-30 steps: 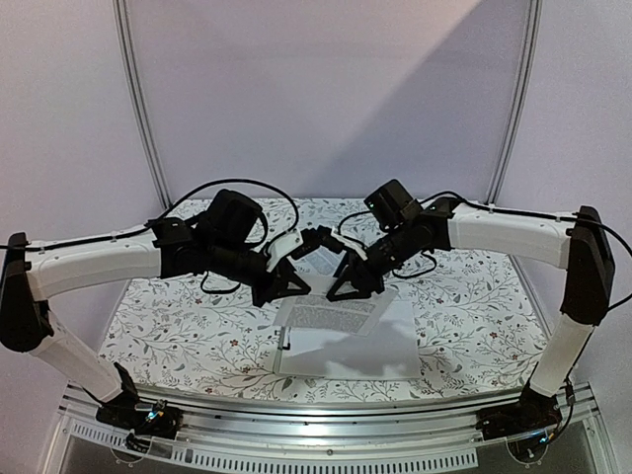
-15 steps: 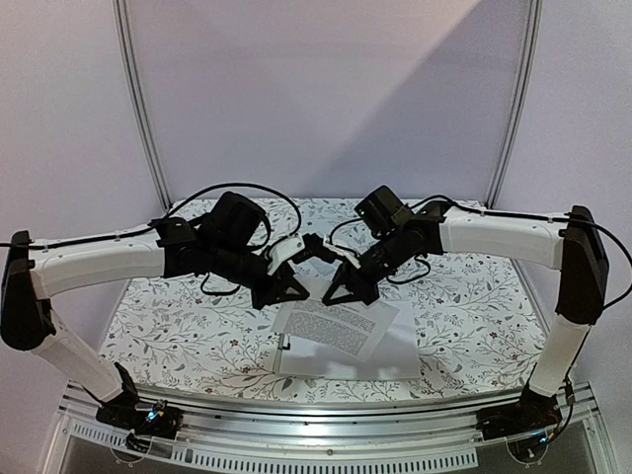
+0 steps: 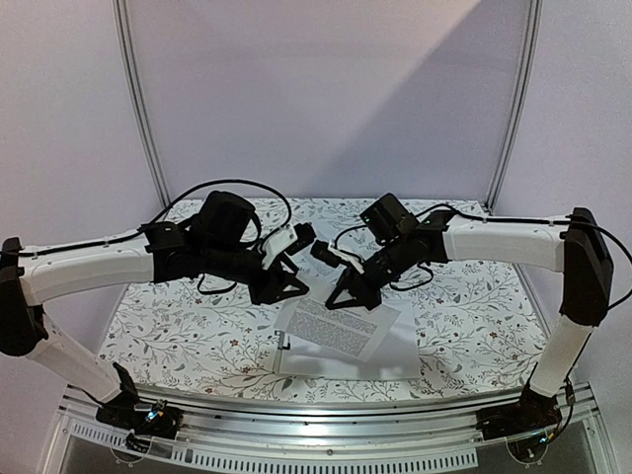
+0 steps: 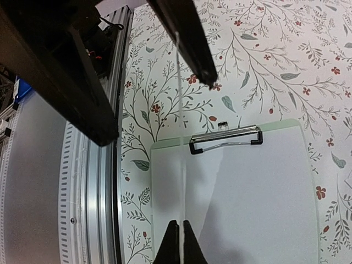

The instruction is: Put the files into the folder

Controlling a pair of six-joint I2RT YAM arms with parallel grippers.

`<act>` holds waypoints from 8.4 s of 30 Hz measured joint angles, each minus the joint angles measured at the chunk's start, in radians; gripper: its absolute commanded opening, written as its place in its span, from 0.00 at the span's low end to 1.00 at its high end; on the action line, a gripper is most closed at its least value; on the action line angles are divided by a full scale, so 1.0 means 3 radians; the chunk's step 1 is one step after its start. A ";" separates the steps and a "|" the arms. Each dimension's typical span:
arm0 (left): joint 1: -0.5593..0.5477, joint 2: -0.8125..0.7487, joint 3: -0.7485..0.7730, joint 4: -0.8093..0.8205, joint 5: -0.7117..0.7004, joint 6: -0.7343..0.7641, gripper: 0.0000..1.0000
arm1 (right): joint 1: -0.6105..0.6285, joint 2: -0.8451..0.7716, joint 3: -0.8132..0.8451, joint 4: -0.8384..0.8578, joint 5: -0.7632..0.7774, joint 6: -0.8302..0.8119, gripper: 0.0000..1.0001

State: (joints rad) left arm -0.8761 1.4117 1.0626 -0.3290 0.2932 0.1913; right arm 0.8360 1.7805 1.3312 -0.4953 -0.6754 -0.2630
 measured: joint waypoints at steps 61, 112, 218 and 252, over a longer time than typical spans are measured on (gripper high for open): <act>0.0735 -0.0001 -0.0417 0.1138 0.1400 -0.1255 0.00 | -0.0787 -0.0786 -0.1834 0.3450 -0.0590 0.2584 0.00; 0.0117 0.1837 0.0777 -0.1480 -0.0724 -0.2705 0.48 | -0.0855 -0.0802 -0.2017 0.1961 -0.0348 0.2874 0.00; 0.0276 0.1617 0.0060 -0.0086 0.0192 -0.3354 0.00 | -0.0651 -0.0058 -0.1310 0.0647 0.0406 0.3218 0.00; 0.0278 0.1656 0.0114 -0.0121 0.0201 -0.3282 0.00 | -0.0623 -0.0165 -0.1116 0.0356 0.0576 0.3223 0.03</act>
State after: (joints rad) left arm -0.7925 1.9083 1.0969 -0.3653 0.3534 -0.7933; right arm 0.6491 1.7309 0.9962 -0.3885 -0.5026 0.7040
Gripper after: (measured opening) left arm 0.209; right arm 0.030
